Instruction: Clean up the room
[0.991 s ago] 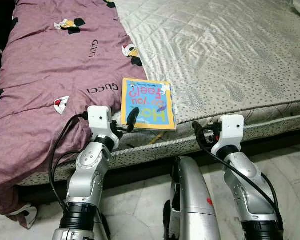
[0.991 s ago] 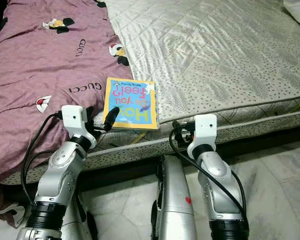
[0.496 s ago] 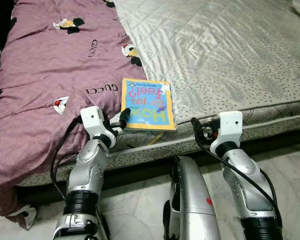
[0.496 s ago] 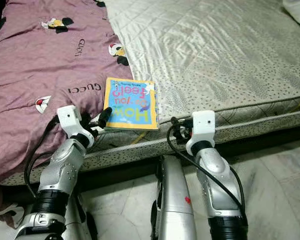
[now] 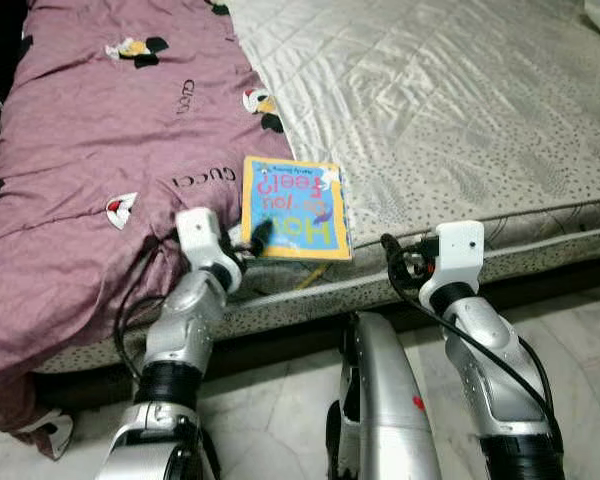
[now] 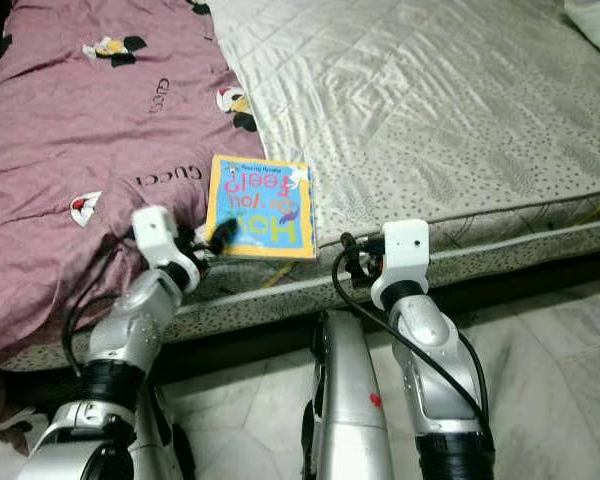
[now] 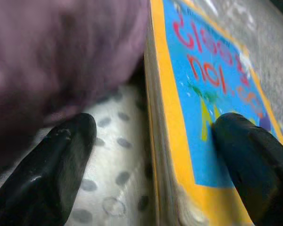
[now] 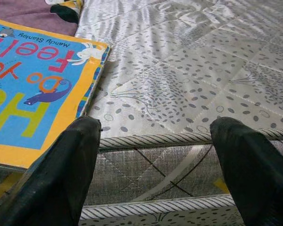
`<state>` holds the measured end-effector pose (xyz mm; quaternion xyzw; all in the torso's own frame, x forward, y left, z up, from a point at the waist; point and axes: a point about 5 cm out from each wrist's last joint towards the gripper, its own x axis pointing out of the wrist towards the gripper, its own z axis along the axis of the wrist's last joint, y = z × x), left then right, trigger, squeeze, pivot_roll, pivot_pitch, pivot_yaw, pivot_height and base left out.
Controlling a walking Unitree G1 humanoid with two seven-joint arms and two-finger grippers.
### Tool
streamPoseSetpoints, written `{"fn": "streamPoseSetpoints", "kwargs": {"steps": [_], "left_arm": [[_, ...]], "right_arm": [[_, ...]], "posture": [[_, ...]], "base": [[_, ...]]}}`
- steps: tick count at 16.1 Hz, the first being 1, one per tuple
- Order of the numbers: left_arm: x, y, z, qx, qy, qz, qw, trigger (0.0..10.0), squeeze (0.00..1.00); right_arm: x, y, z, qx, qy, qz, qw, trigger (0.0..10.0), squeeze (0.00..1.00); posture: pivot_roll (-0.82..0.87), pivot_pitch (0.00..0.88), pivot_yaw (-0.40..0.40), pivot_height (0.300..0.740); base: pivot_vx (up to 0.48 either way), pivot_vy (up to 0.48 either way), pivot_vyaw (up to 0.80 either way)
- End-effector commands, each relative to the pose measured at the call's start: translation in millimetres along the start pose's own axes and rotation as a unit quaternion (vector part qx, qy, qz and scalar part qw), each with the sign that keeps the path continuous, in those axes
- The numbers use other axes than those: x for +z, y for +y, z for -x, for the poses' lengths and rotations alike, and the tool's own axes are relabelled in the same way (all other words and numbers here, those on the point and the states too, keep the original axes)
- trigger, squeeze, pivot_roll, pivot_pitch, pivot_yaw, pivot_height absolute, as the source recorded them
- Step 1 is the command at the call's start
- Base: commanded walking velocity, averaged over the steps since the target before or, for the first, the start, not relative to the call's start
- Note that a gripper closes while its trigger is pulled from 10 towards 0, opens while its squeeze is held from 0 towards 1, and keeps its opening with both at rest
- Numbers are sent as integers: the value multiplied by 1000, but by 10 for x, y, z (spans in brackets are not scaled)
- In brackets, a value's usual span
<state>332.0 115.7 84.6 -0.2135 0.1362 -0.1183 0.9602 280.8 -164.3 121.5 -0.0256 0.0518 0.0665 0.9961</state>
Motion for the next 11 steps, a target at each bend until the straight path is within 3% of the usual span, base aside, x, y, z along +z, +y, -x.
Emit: {"fn": "streamPoseSetpoints", "kwargs": {"steps": [1,3,4,5,6,11], "left_arm": [[-102,-25,-36,-9,42,-10,999,10000,0],[-180,-29,-71,-8,73,-9,997,10000,0],[-158,-54,-87,-21,63,4,998,10000,0],[-141,-51,-99,-18,59,9,998,3137,0],[-125,-54,-114,-25,57,22,998,0,0],[-66,-112,-163,-58,58,22,996,0,0]], "right_arm": [[3,-11,0,-5,-2,4,1000,10000,0],[12,-7,-4,-3,-5,2,1000,10000,0],[14,-4,-4,-3,-5,4,1000,10000,0],[15,1,-4,-2,-7,2,1000,10000,0],[18,6,-6,-2,-7,3,1000,10000,0],[36,17,-30,-3,-14,7,1000,10000,0]], "posture": [[-182,96,-35,458],[-186,93,-33,458],[-189,92,-32,450],[-188,89,-32,440],[-189,88,-31,425],[-186,79,-29,415]], "base": [[0,0,0],[0,0,0],[0,0,0],[0,0,0],[0,0,0],[0,0,0]]}}
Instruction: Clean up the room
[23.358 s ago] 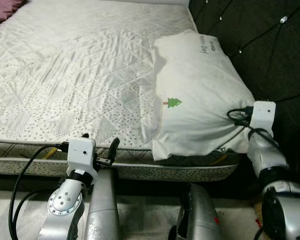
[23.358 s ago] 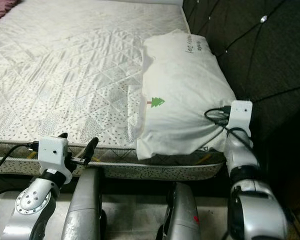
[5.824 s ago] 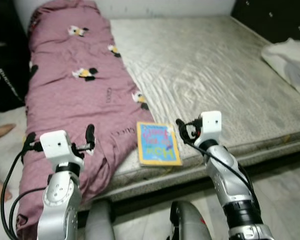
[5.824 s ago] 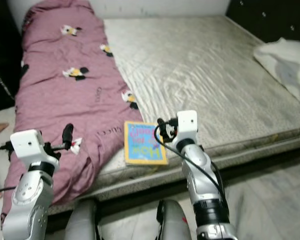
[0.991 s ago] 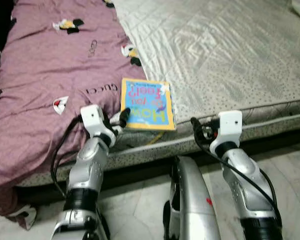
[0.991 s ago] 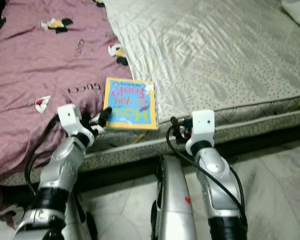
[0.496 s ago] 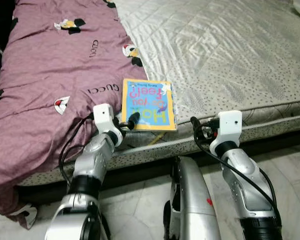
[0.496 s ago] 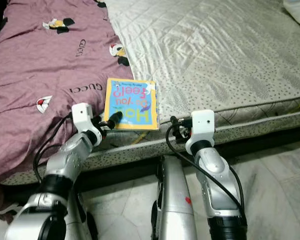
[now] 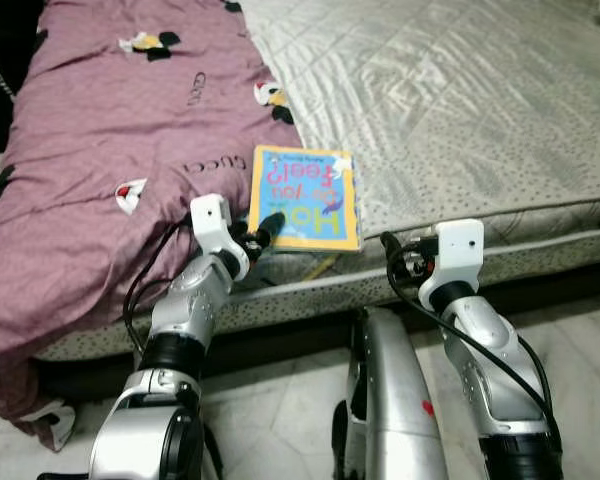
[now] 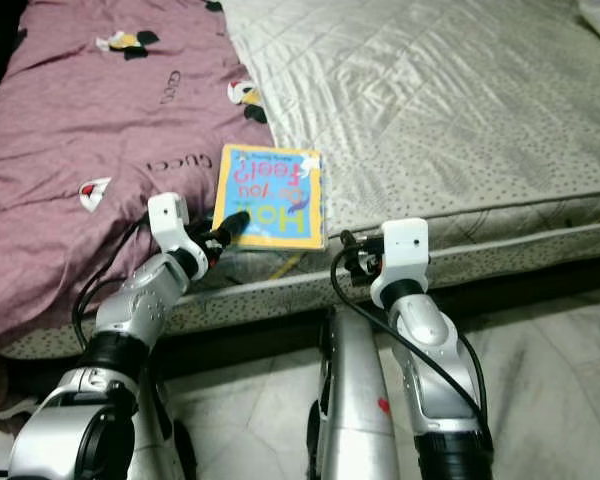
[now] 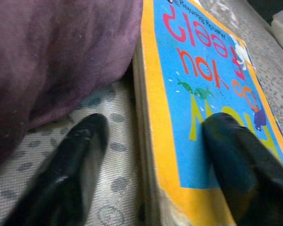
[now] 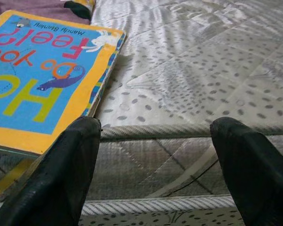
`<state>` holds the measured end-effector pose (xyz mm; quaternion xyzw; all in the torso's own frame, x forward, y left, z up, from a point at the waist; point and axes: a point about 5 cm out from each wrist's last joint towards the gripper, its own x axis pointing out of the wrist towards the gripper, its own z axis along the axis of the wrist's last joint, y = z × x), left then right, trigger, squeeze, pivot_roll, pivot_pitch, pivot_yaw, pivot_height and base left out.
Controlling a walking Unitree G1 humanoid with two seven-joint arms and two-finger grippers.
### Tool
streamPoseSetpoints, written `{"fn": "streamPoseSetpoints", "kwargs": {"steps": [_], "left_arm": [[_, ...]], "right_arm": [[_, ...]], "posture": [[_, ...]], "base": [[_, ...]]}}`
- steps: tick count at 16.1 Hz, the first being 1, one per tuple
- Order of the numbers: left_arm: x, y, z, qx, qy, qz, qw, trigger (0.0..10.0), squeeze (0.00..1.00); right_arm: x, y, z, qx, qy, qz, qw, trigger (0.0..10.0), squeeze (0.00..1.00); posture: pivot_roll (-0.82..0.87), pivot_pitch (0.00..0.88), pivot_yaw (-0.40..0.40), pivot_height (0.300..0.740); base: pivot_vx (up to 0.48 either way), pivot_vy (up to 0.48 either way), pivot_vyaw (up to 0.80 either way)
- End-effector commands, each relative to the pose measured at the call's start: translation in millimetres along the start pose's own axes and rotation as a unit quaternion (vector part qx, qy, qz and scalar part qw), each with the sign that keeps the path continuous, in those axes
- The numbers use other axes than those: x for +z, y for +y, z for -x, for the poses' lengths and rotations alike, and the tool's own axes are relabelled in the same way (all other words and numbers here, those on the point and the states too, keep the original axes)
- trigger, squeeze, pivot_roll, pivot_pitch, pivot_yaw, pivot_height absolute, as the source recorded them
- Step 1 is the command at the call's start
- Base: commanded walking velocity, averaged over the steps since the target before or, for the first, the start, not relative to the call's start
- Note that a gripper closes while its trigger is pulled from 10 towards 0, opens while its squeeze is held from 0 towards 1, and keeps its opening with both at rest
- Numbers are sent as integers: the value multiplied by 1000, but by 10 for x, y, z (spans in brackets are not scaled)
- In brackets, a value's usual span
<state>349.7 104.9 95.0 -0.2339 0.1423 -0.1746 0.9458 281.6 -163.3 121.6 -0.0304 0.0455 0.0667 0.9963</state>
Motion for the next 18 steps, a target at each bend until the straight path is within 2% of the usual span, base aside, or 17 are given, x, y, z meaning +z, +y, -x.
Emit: {"fn": "streamPoseSetpoints", "kwargs": {"steps": [1,5,6,7,9,10,11,12,13,15,18], "left_arm": [[-154,-17,-10,-6,37,3,999,10000,0],[-179,-117,-51,-46,43,13,998,9882,0],[-186,-143,-61,-57,42,17,997,1882,0],[-187,-152,-69,-60,42,18,997,0,0],[-176,-226,-93,-88,40,30,995,0,0],[-181,-282,-101,-107,45,32,993,2314,0],[-193,-327,-105,-120,51,29,991,10000,0],[-220,-350,-110,-126,60,38,990,7098,0],[-282,-356,-112,-121,81,46,988,0,0],[-305,-343,-116,-111,86,69,988,0,0],[-315,-330,-110,-109,85,80,987,0,0]], "right_arm": [[35,11,-26,-2,-9,2,1000,10000,0],[45,23,-41,-1,-13,5,1000,10000,0],[49,23,-44,-1,-15,6,1000,10000,0],[49,24,-47,-1,-15,6,1000,10000,0],[55,30,-56,1,-18,11,1000,10000,0],[64,39,-62,3,-20,13,1000,10000,0],[70,48,-66,4,-21,13,1000,10000,0],[68,53,-73,4,-21,13,1000,10000,0],[64,58,-79,5,-22,13,1000,10000,0],[63,63,-84,6,-23,14,1000,10000,0],[65,74,-93,6,-24,14,1000,10000,0]], "posture": [[-187,76,-28,415],[-189,68,-26,415],[-189,67,-27,415],[-189,65,-27,415],[-188,59,-28,415],[-188,59,-28,415],[-188,59,-28,415],[-184,53,-26,415],[-184,51,-25,415],[-185,49,-23,415],[-184,48,-24,415]], "base": [[0,0,0],[0,0,0],[0,0,0],[0,0,0],[0,0,0],[0,0,0],[0,0,0],[0,0,0],[0,0,0],[0,0,0],[0,0,0]]}}
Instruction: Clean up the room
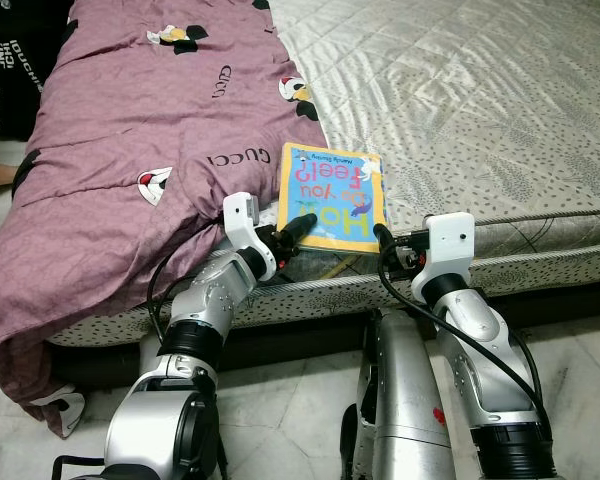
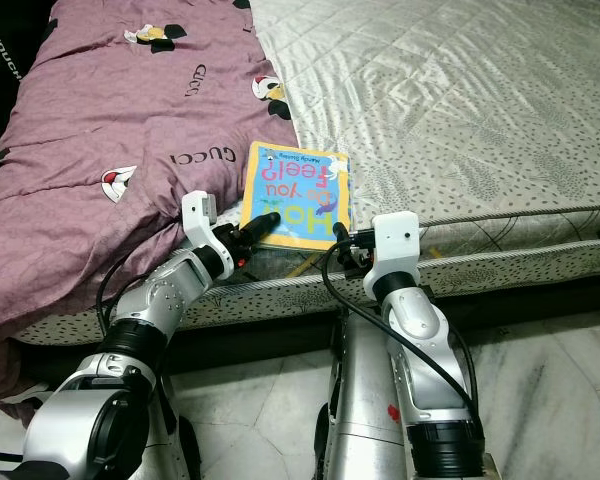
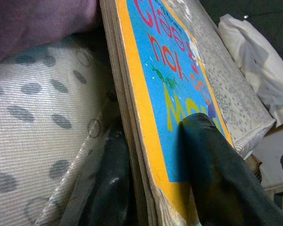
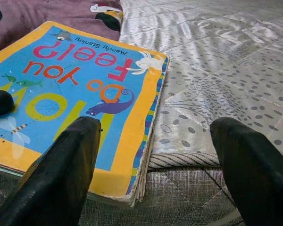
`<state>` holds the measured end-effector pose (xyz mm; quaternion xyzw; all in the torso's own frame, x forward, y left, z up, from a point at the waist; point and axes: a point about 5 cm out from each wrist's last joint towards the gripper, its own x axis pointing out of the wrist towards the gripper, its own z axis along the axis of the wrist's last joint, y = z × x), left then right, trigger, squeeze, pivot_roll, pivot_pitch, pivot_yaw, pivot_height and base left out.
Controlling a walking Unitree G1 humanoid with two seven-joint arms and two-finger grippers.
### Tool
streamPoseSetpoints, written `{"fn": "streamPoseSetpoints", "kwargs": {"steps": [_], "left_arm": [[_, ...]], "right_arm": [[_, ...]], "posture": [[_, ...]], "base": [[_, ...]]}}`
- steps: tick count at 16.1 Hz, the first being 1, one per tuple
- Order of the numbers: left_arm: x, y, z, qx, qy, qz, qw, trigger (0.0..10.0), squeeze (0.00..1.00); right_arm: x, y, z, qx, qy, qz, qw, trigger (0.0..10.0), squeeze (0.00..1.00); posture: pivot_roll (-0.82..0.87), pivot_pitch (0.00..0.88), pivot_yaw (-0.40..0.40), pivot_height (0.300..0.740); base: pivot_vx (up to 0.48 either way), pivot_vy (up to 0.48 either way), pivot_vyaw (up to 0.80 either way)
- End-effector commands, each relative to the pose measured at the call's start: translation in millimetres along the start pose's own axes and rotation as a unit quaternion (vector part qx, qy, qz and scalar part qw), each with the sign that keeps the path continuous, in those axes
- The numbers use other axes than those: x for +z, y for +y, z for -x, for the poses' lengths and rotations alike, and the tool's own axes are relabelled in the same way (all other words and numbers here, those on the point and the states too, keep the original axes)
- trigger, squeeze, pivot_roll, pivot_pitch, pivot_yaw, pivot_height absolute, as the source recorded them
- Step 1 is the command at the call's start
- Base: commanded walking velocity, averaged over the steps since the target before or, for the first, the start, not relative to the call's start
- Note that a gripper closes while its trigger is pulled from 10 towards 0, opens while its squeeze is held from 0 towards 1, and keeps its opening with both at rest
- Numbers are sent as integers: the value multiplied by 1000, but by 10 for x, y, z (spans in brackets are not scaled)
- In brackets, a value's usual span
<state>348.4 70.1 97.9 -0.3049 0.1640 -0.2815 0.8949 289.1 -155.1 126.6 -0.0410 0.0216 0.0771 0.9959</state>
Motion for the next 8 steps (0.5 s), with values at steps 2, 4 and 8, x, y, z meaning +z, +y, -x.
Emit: {"fn": "streamPoseSetpoints", "kwargs": {"steps": [2,4,8], "left_arm": [[-166,4,3,8,31,22,999,0,0],[-51,26,29,16,-3,22,1000,0,0],[305,-61,47,16,-86,-36,995,0,0]], "right_arm": [[-8,18,-10,-2,1,1,1000,10000,0],[-30,74,-22,1,1,-4,1000,10000,0],[-25,72,-87,-3,-7,-7,1000,10000,0]], "posture": [[-173,49,-29,415],[-161,30,-20,415],[-143,2,-16,415]], "base": [[0,0,0],[0,0,0],[0,0,0]]}}
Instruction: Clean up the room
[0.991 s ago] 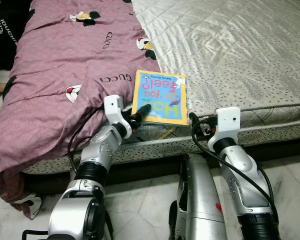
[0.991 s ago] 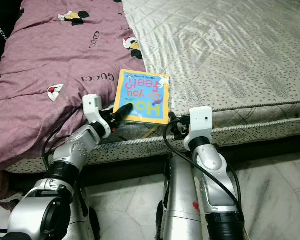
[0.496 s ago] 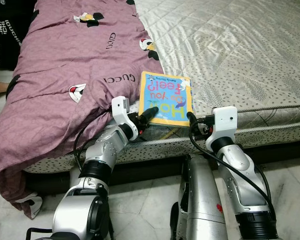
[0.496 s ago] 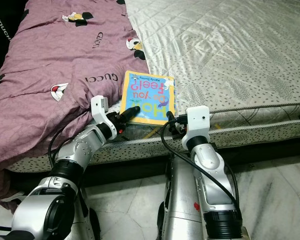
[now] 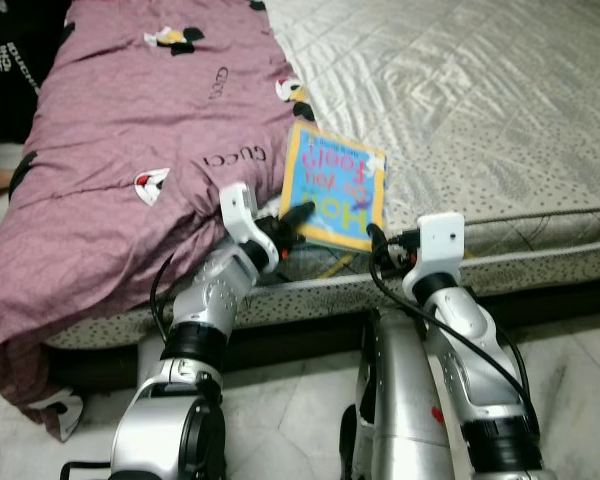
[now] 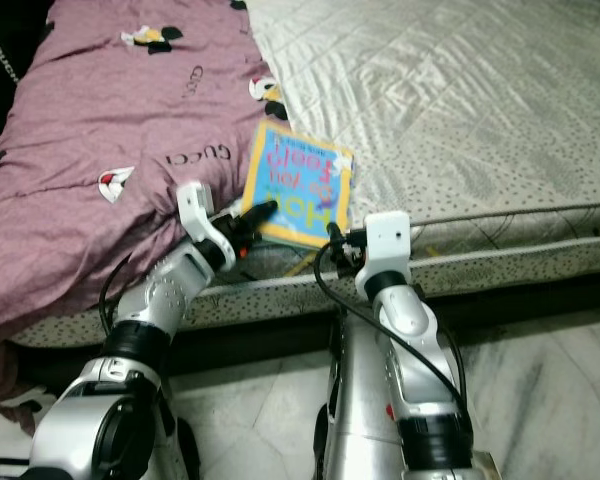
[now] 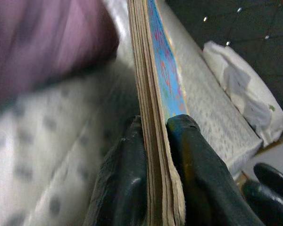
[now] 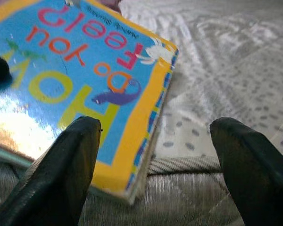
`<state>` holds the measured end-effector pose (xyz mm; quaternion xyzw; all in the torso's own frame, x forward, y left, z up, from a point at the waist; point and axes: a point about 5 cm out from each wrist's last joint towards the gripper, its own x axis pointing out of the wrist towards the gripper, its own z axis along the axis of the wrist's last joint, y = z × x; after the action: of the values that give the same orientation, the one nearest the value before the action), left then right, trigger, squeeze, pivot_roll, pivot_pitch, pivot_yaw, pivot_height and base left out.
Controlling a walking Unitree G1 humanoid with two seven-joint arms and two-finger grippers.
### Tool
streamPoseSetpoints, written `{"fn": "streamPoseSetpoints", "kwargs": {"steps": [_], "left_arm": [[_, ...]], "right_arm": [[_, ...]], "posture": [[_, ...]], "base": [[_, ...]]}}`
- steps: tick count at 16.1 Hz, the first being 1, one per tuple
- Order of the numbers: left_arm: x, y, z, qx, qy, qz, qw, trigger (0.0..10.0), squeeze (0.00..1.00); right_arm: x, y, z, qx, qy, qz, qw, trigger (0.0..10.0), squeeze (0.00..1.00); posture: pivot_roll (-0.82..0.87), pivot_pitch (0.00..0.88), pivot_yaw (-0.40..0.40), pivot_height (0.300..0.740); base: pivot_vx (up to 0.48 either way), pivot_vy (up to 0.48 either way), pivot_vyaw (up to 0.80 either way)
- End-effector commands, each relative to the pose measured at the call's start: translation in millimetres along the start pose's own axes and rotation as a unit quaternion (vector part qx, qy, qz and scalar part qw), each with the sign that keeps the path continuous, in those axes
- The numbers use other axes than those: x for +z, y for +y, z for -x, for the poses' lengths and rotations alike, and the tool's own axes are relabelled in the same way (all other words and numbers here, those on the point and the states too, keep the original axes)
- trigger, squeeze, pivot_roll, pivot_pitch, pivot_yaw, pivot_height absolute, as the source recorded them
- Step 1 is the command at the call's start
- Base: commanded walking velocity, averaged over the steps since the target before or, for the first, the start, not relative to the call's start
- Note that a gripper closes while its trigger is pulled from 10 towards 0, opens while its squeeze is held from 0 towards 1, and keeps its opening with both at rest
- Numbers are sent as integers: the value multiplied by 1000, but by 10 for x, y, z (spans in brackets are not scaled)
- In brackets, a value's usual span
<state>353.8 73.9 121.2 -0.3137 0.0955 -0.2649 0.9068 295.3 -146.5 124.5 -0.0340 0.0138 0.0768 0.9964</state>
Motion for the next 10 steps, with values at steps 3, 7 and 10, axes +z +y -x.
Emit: {"fn": "streamPoseSetpoints", "kwargs": {"steps": [3,7,10], "left_arm": [[398,-12,34,24,-88,-86,992,0,0],[976,-24,196,64,-212,-163,961,0,0],[1216,-54,535,94,-260,-253,927,0,0]], "right_arm": [[-7,18,-69,-5,-4,-3,1000,10000,0],[25,93,-157,1,-21,-19,1000,10000,0],[65,115,-196,4,-29,-44,999,10000,0]], "posture": [[-121,0,-17,415],[-90,0,-23,415],[-80,0,-13,415]], "base": [[0,0,0],[0,0,0],[0,0,0]]}}
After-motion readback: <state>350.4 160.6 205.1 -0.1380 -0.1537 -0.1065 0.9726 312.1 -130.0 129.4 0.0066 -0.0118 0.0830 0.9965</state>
